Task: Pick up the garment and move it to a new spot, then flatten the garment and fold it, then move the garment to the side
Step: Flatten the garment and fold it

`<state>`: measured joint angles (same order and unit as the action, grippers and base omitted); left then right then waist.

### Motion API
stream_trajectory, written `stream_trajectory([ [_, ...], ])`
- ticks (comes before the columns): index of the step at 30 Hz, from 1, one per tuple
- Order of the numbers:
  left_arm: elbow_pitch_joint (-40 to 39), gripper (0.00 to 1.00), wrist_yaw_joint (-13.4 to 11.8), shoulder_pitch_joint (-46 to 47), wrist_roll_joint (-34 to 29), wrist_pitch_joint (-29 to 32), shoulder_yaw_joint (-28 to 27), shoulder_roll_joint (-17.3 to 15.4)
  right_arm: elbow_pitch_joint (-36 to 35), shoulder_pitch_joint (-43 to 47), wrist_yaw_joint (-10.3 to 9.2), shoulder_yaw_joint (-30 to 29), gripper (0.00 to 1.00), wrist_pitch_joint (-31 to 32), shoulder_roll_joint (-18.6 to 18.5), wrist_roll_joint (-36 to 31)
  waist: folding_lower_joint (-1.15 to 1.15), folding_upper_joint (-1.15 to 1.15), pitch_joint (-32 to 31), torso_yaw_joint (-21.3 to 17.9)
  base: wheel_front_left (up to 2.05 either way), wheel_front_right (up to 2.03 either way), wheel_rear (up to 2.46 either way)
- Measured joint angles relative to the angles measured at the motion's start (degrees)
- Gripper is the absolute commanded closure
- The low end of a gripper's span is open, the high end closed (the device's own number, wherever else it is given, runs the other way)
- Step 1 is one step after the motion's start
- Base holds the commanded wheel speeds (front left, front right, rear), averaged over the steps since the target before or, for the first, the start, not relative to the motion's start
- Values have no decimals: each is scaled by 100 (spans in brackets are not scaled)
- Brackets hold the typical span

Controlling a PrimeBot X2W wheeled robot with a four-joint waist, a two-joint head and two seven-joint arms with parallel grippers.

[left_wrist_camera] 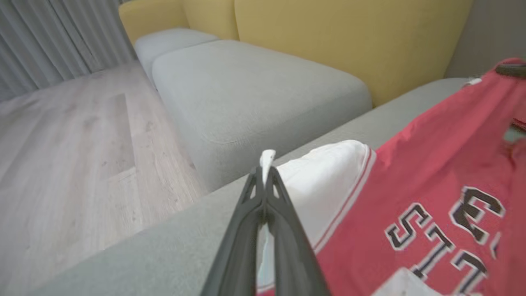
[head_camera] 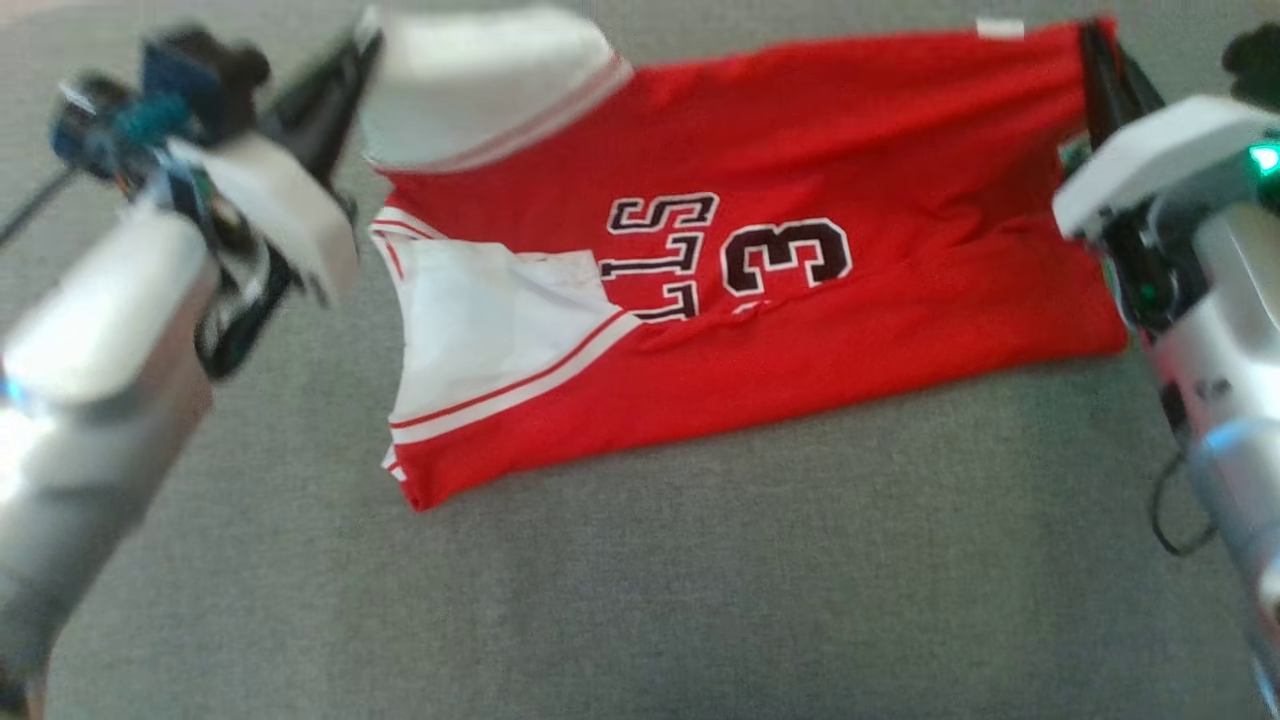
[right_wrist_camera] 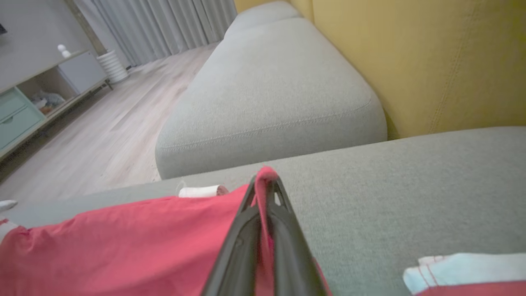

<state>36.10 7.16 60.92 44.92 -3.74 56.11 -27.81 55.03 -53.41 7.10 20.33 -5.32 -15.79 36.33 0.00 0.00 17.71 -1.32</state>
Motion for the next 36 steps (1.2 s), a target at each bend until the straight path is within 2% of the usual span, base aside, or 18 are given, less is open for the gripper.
stream_trajectory([
  [2, -318, 100, 0, -243, 164, 176, 137, -151, -135, 184, 0, 214, 100, 165, -180, 219, 0, 0, -92, 53, 0, 0, 0],
  [3, -673, 100, 20, -475, 371, 388, 229, -334, -269, 380, 0, 409, 100, 330, -356, 435, 0, 0, -186, 101, 0, 0, 0],
  [7, -1454, 100, 42, -948, 728, 957, 543, -767, -456, 754, 0, 787, 100, 773, -668, 849, -1, 0, -382, 173, 0, 0, 0],
  [15, -2715, 100, -37, -1645, 1178, 1822, 891, -1454, -750, 1182, 0, 1560, 100, 1463, -1185, 1211, -1, 0, -622, 203, 0, 0, 0],
  [27, -3626, 100, -248, -1857, 1662, 2540, 1040, -1965, -881, 1366, 0, 2406, 100, 2070, -1573, 1462, 0, 0, -899, 117, 0, 0, 0],
  [36, -3608, 100, -364, -2039, 1397, 2573, 1271, -1971, -955, 1411, 0, 2727, 100, 2410, -1663, 1720, 0, 0, -862, 5, 0, 0, 0],
])
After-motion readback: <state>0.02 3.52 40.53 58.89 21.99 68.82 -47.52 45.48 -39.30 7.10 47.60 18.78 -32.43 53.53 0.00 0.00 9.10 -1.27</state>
